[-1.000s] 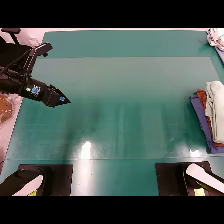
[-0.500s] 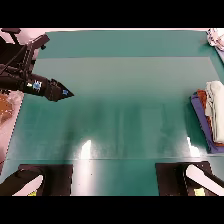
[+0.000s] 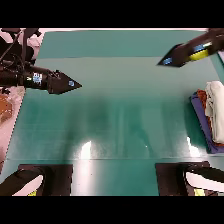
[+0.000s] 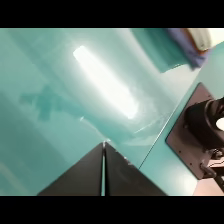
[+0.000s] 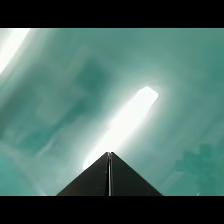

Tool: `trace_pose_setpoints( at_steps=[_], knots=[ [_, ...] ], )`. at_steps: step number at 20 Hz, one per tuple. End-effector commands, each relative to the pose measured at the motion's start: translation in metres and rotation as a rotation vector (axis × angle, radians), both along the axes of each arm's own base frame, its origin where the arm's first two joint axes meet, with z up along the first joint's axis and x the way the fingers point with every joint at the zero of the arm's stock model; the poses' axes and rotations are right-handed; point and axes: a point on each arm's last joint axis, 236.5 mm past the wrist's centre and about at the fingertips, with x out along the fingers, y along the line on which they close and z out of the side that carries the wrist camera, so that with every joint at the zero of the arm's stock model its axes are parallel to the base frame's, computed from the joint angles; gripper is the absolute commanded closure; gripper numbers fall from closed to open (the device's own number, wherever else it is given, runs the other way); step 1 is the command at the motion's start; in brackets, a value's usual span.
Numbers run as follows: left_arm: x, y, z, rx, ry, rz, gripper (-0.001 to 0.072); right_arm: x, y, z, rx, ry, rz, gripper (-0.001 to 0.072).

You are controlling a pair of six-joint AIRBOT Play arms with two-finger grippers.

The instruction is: Fold the shirts.

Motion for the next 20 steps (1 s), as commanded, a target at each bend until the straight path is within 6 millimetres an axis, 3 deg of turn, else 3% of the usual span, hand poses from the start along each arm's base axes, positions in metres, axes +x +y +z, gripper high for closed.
trace_pose_setpoints(
  at_steps=[1,4,9,20],
  knots=[
    [-0.003,-0.005,0.012,-0.038,-0.013,-0.016,0.0683,-0.027,0.07,-0.033,0.022,0.032,0.154,0.0698],
    [-0.005,-0.007,0.019,-0.055,-0.021,-0.023,0.0683,-0.038,0.081,-0.047,0.054,0.012,0.124,0.0697],
    [-0.006,-0.009,0.021,-0.065,-0.019,-0.026,0.0683,-0.036,0.069,-0.022,0.125,-0.127,0.021,0.0697],
    [-0.005,-0.009,0.023,-0.073,-0.022,-0.022,0.0683,-0.039,0.068,-0.027,0.121,-0.117,0.023,0.0697]
  ],
)
